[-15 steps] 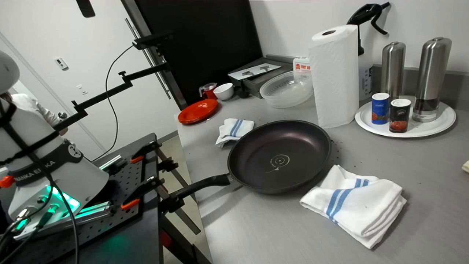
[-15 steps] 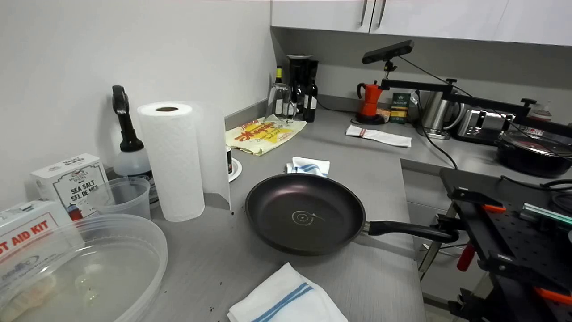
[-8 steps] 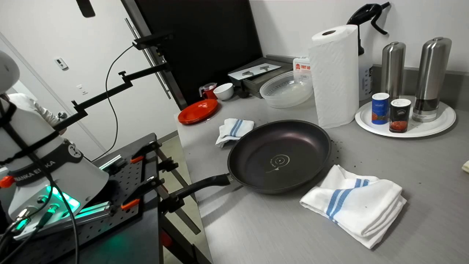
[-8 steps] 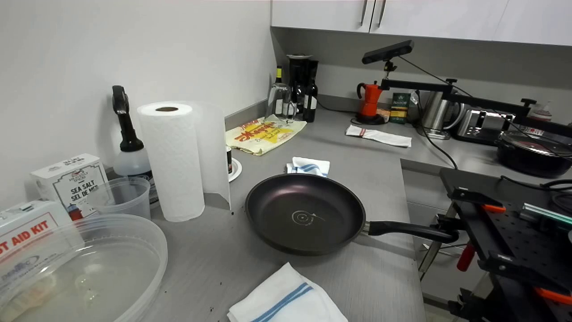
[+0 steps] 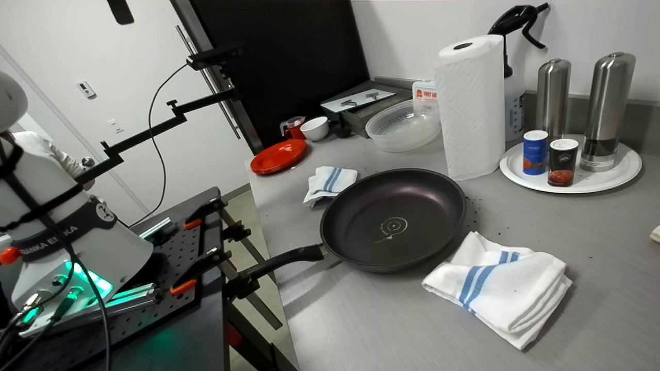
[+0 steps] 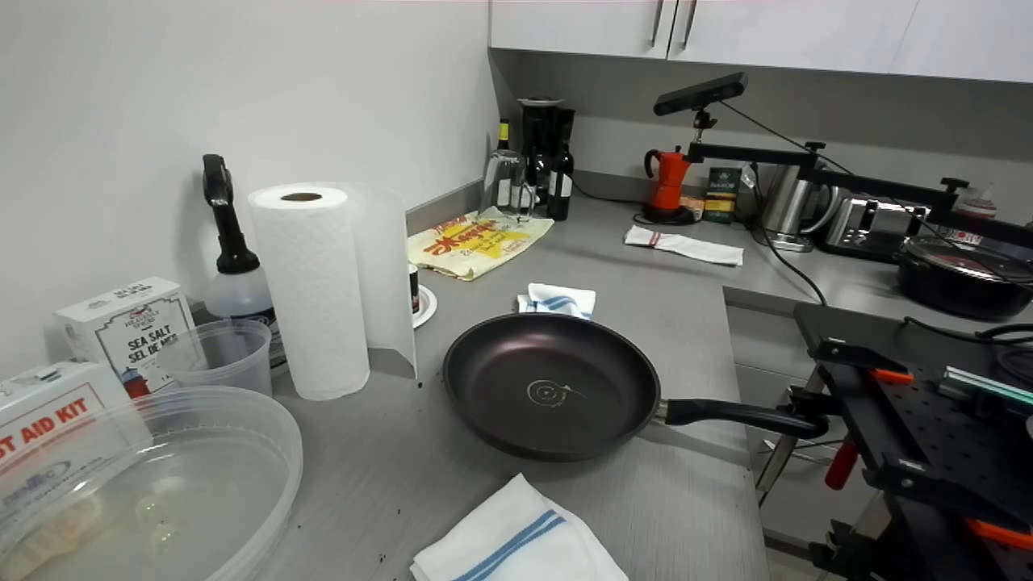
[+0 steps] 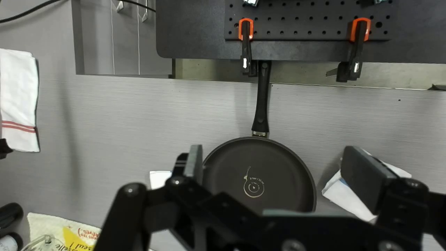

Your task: Wipe the pan with a dish cloth

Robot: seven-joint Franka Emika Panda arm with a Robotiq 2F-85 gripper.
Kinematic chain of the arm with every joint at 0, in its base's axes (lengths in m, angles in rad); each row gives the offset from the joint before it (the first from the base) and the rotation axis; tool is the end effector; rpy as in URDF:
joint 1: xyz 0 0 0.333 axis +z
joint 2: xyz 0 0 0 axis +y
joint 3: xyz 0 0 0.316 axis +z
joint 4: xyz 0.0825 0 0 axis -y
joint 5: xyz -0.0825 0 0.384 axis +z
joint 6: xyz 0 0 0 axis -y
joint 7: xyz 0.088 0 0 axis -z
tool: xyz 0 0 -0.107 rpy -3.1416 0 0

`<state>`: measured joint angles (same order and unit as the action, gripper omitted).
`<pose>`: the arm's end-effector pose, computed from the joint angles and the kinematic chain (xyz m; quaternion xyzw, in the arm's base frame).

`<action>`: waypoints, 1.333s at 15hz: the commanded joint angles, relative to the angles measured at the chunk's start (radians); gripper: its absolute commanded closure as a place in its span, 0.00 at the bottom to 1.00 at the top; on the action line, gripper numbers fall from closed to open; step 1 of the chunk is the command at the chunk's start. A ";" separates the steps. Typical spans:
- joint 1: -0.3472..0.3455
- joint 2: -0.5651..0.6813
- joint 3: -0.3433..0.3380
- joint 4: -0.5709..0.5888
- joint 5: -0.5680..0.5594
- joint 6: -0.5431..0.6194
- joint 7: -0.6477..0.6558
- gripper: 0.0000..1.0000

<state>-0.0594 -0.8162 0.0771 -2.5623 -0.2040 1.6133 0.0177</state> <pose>0.2924 -0.0130 0.5087 0.9894 -0.0027 -0.0663 0.1294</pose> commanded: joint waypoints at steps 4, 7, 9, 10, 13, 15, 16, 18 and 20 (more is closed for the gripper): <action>0.024 0.002 -0.017 0.002 -0.011 -0.005 0.014 0.00; 0.029 0.029 -0.024 -0.001 -0.005 -0.007 0.010 0.00; 0.038 0.051 -0.031 -0.021 0.010 0.010 0.011 0.00; 0.043 0.065 -0.034 -0.030 0.019 0.014 0.010 0.00; 0.061 0.136 -0.033 -0.076 0.066 0.061 0.031 0.00; 0.075 0.180 -0.028 -0.104 0.108 0.119 0.044 0.00; 0.083 0.198 -0.024 -0.126 0.138 0.173 0.061 0.00; 0.109 0.255 -0.009 -0.164 0.194 0.280 0.071 0.00; 0.136 0.330 0.010 -0.188 0.242 0.385 0.081 0.00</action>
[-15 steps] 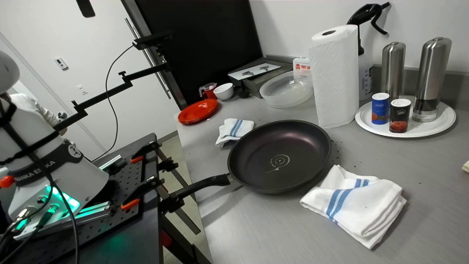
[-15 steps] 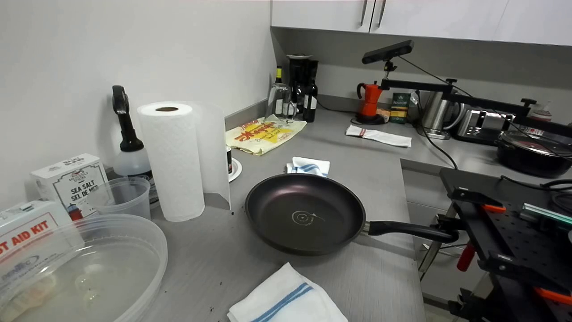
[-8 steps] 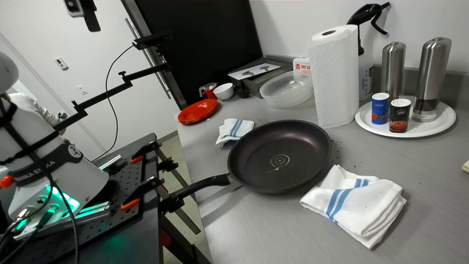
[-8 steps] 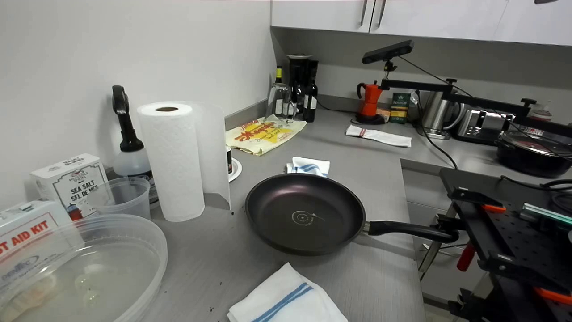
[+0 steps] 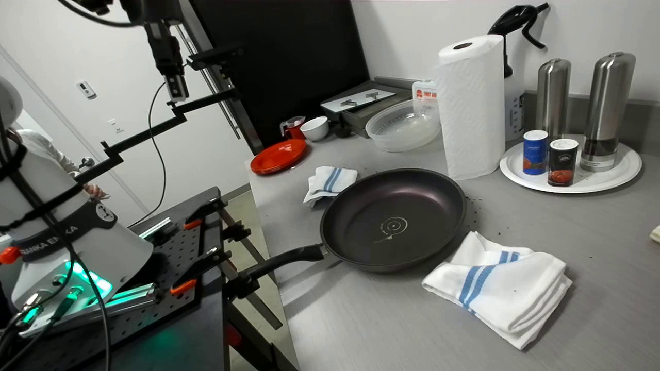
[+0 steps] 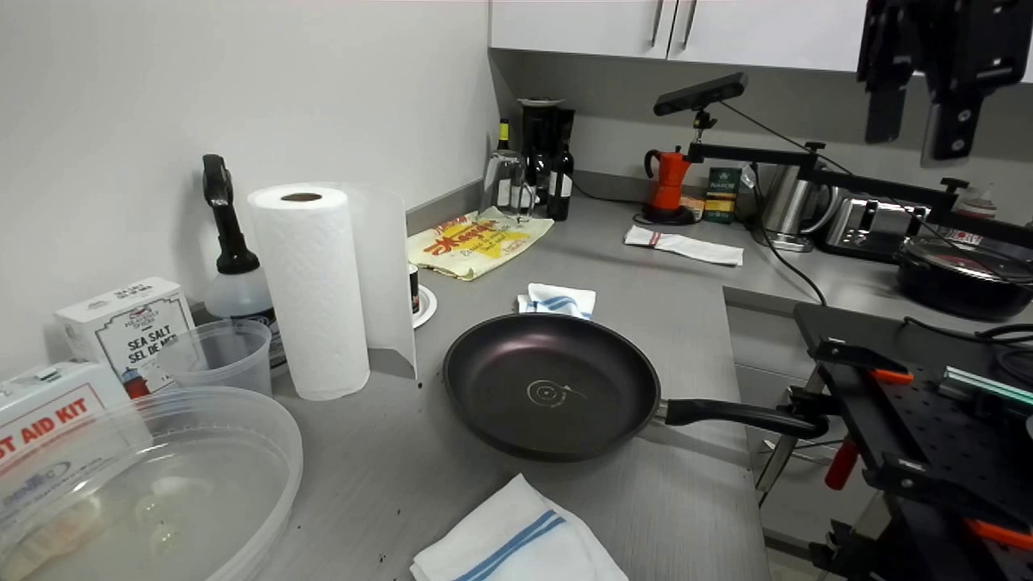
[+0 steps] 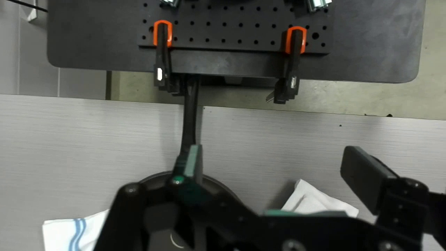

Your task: Wipe the pan with a dish cloth

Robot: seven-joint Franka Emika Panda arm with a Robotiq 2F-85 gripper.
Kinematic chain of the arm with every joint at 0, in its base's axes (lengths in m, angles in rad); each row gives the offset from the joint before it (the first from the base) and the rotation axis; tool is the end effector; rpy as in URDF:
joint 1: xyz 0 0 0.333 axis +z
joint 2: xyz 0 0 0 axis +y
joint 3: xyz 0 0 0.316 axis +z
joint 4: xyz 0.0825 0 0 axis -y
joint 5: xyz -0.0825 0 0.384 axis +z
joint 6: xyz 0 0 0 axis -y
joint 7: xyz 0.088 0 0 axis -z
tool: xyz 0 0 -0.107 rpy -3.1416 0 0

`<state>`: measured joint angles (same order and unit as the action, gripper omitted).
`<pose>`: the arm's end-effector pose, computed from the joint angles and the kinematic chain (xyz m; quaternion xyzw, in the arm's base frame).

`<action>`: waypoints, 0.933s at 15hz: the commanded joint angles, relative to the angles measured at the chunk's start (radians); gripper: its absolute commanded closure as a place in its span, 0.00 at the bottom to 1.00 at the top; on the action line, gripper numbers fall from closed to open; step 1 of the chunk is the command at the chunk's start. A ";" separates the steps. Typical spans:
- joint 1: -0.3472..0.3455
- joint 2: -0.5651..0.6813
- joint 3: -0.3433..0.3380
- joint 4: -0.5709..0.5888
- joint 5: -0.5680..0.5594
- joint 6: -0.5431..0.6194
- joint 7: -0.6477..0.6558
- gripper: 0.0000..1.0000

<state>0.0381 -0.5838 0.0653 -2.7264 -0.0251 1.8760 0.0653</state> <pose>0.3176 0.0292 0.3771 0.9905 0.0165 -0.1307 0.0396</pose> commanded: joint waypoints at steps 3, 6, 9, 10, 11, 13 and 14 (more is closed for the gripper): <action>0.076 0.241 0.059 -0.032 0.097 0.287 0.048 0.00; 0.100 0.429 0.097 -0.002 0.079 0.435 0.062 0.00; 0.109 0.588 0.130 0.053 0.042 0.560 0.140 0.00; 0.113 0.641 0.134 0.081 0.027 0.592 0.170 0.00; 0.119 0.685 0.135 0.107 0.011 0.616 0.194 0.00; 0.138 0.768 0.126 0.167 -0.029 0.659 0.249 0.00; 0.155 0.809 0.116 0.198 -0.069 0.690 0.286 0.00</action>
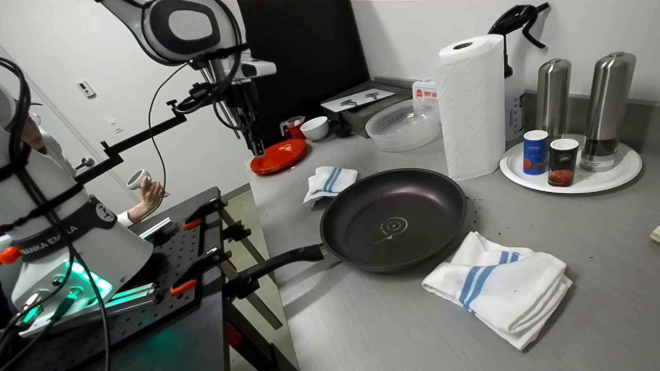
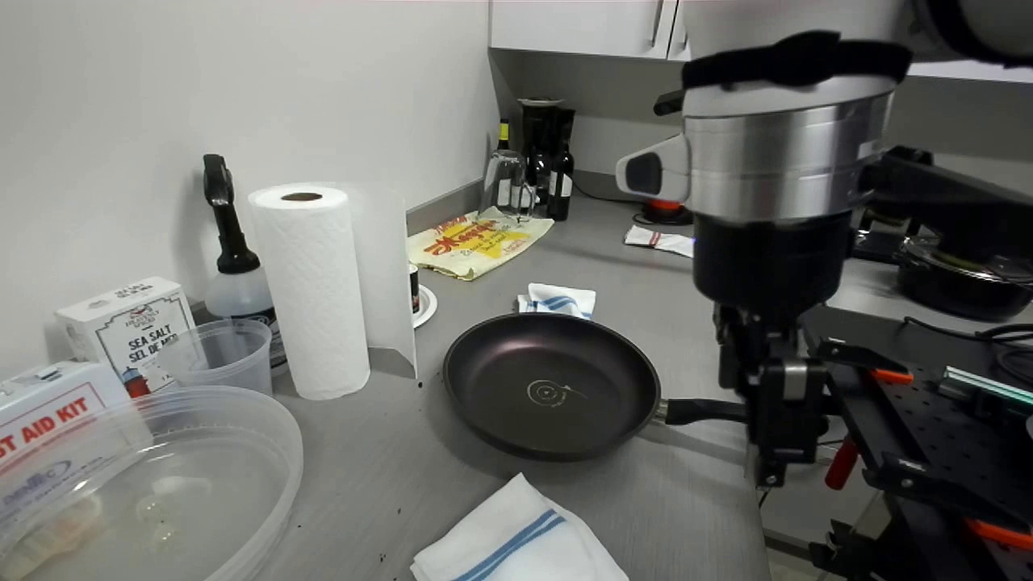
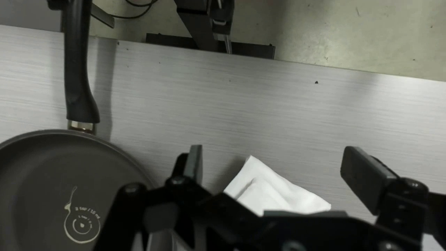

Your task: Wipe the pan with a dish cloth

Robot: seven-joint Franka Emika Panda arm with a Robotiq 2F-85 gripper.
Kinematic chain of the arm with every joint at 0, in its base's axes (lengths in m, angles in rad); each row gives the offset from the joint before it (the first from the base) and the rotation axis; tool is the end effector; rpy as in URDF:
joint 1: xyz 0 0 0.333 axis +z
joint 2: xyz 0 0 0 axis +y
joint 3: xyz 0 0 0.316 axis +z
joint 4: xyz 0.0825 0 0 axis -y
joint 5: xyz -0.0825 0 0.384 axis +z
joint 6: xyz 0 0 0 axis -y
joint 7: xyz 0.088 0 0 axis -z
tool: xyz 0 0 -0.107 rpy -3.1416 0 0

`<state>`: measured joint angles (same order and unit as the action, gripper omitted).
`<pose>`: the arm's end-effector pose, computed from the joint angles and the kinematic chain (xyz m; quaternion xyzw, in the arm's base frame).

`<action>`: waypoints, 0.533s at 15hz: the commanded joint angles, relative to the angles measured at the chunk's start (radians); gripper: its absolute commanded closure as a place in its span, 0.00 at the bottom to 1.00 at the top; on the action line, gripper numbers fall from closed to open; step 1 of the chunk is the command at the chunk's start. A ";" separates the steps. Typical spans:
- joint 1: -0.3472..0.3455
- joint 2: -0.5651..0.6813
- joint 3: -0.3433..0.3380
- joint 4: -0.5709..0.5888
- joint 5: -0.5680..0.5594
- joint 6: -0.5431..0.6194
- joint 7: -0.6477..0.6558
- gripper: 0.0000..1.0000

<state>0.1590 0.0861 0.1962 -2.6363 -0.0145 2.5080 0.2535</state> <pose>0.3785 0.1426 0.2010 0.9927 0.0573 -0.1027 0.0273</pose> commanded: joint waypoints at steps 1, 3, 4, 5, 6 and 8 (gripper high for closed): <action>0.059 0.180 -0.019 0.135 -0.105 0.079 0.137 0.00; 0.096 0.254 -0.049 0.192 -0.157 0.116 0.184 0.00; 0.109 0.290 -0.062 0.218 -0.158 0.125 0.192 0.00; 0.125 0.320 -0.077 0.239 -0.160 0.138 0.201 0.00; 0.140 0.352 -0.091 0.259 -0.155 0.150 0.205 0.00; 0.165 0.416 -0.124 0.299 -0.148 0.178 0.207 0.00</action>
<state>0.2763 0.3951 0.1257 -2.4156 -0.1453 2.6439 0.4272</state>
